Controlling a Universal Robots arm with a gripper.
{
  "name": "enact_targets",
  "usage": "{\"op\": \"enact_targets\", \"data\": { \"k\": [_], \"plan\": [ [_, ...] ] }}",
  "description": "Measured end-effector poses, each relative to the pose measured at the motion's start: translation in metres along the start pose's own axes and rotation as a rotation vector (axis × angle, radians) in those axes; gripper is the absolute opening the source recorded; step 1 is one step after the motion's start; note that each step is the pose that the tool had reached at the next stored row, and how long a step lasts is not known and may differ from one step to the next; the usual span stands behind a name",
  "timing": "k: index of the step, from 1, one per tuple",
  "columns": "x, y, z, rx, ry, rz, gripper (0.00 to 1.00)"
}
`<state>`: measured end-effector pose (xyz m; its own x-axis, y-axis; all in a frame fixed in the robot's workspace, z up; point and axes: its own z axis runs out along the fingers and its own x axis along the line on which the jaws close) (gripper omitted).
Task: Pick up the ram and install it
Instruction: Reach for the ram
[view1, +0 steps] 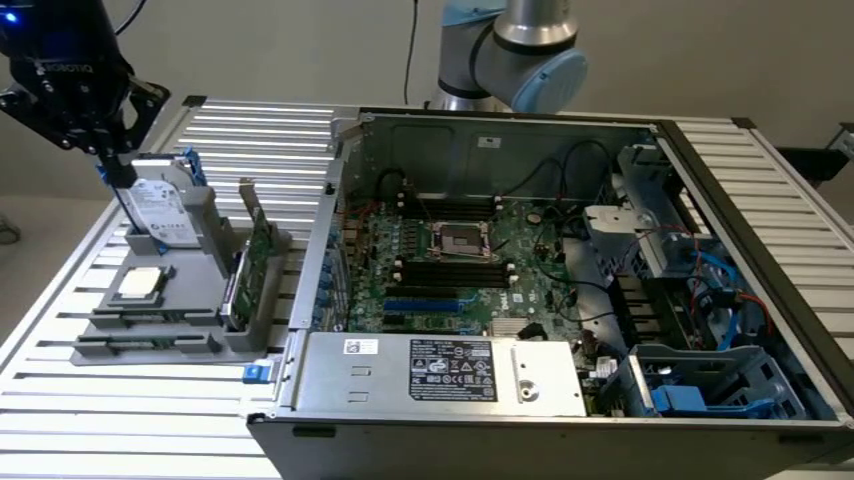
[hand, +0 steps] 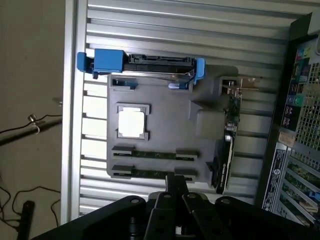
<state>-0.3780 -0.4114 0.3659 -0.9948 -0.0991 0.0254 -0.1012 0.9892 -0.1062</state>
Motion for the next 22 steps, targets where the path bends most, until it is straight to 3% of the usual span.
{"op": "enact_targets", "data": {
  "k": [5, 15, 19, 22],
  "plan": [
    [0.005, -0.0087, 0.0027, 0.0001, -0.0006, -0.005, 0.11],
    [0.008, -0.0365, 0.0107, -0.0033, -0.004, -0.032, 0.11],
    [0.008, -0.0402, 0.016, -0.0041, -0.0073, -0.054, 0.11],
    [0.008, -0.0406, 0.0207, -0.0097, -0.0093, -0.058, 0.11]
  ]
}}
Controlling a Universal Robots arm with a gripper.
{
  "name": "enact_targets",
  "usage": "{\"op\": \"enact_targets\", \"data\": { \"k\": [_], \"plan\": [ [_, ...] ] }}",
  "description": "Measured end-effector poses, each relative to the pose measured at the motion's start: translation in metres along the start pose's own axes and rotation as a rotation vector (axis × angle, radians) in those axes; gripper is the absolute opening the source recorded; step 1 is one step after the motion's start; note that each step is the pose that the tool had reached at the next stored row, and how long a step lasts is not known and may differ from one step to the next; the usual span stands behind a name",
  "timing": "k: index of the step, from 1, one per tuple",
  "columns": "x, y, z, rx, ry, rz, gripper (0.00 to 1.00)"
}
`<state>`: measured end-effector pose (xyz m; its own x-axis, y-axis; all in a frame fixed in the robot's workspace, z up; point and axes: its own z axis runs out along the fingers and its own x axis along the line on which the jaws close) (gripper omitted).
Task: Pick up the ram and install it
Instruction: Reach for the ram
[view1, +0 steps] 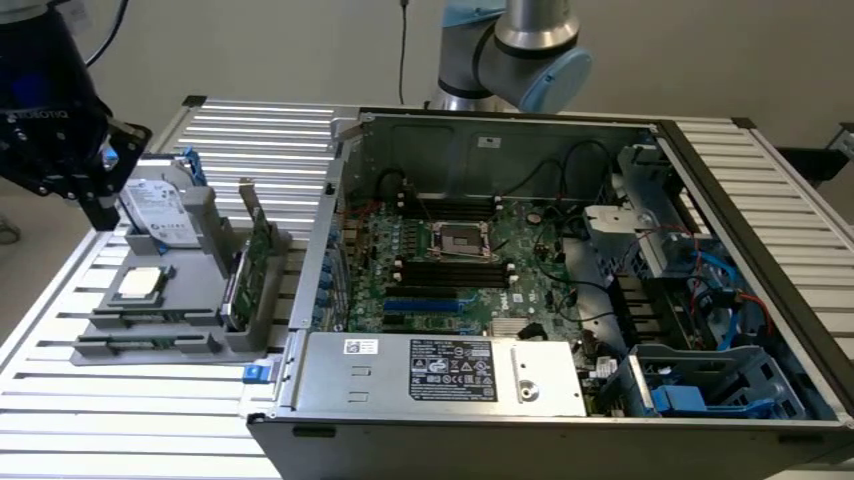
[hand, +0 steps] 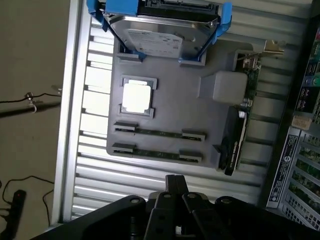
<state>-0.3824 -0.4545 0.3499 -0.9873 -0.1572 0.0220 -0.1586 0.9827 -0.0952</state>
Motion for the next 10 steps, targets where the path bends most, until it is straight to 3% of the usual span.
{"op": "enact_targets", "data": {
  "k": [4, 10],
  "plan": [
    [0.0005, -0.0004, 0.0054, -0.0137, -0.0036, 0.0, 0.11],
    [0.0041, -0.0006, 0.0092, -0.051, -0.0124, 0.001, 0.11]
  ]
}}
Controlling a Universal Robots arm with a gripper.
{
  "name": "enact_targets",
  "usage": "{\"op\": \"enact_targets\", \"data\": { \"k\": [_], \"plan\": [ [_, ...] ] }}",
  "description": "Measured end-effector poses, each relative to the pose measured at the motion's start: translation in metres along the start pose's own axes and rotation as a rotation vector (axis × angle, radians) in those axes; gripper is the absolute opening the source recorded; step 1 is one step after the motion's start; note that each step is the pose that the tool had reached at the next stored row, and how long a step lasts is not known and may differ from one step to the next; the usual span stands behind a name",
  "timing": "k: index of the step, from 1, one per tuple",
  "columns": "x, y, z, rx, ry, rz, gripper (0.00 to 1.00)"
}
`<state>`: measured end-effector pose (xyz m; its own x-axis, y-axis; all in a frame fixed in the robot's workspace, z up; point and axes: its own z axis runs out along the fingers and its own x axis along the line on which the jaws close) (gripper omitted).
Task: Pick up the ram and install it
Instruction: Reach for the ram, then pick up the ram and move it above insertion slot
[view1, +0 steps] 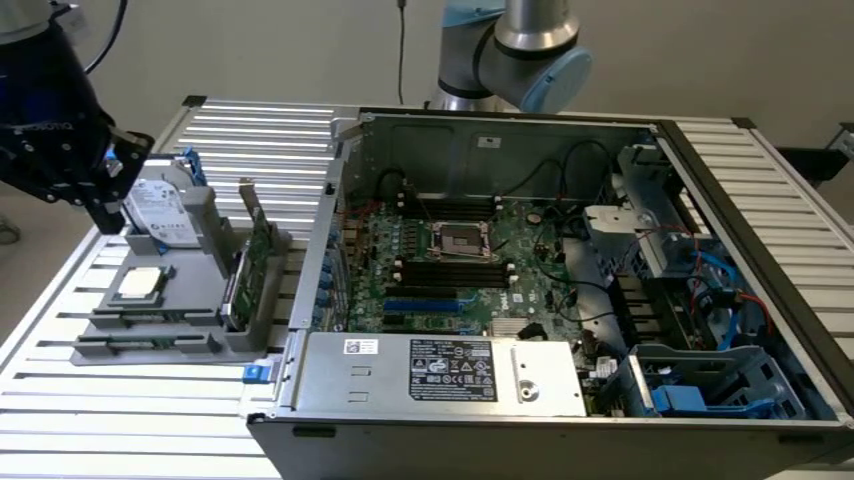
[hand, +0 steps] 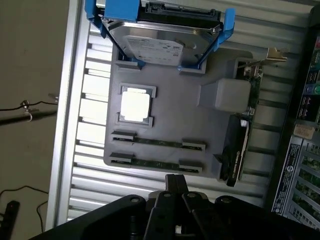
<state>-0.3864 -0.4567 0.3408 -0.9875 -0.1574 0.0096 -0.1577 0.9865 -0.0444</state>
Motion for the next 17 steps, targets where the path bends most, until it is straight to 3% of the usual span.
{"op": "enact_targets", "data": {
  "k": [17],
  "plan": [
    [0.0007, -0.0001, 0.0001, -0.0017, -0.0007, -0.001, 0.11]
  ]
}}
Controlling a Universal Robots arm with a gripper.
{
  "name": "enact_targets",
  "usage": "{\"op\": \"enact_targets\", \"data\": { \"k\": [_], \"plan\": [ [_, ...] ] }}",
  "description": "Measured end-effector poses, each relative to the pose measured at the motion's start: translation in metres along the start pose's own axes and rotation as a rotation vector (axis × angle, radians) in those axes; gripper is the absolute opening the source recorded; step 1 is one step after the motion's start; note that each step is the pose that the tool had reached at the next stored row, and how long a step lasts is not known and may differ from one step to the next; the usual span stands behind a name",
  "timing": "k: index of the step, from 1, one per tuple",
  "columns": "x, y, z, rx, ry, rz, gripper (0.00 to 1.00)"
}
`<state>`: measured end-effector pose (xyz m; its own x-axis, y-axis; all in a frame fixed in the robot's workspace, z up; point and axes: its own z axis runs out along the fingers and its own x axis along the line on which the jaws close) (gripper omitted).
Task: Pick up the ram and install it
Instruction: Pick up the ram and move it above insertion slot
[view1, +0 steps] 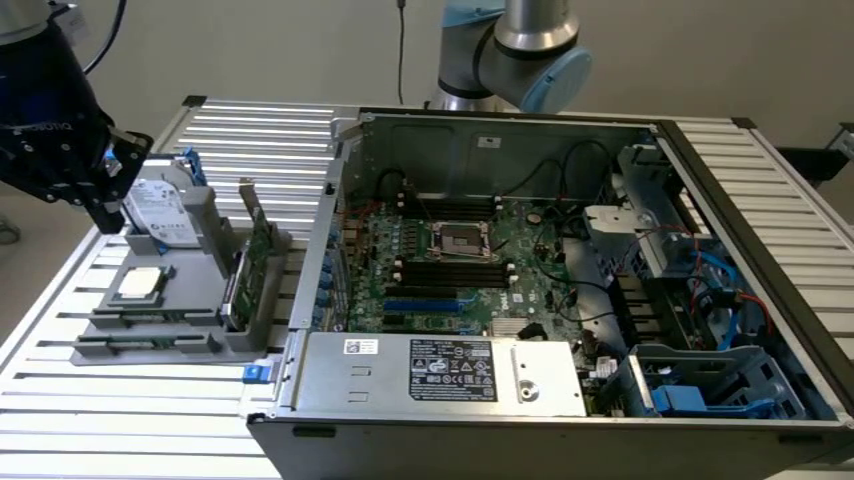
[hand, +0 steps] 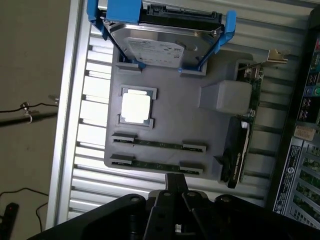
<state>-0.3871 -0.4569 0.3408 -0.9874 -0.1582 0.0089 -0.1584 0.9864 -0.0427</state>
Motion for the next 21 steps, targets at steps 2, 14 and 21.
{"op": "enact_targets", "data": {
  "k": [2, 14, 21],
  "plan": [
    [0.001, -0.0003, 0.0009, -0.0007, -0.0031, -0.018, 0.11],
    [0.002, 0.0, 0.0076, 0.0006, -0.0123, -0.233, 0.11],
    [0.002, 0.0002, 0.0112, 0.0017, -0.0177, -0.36, 0.11]
  ]
}}
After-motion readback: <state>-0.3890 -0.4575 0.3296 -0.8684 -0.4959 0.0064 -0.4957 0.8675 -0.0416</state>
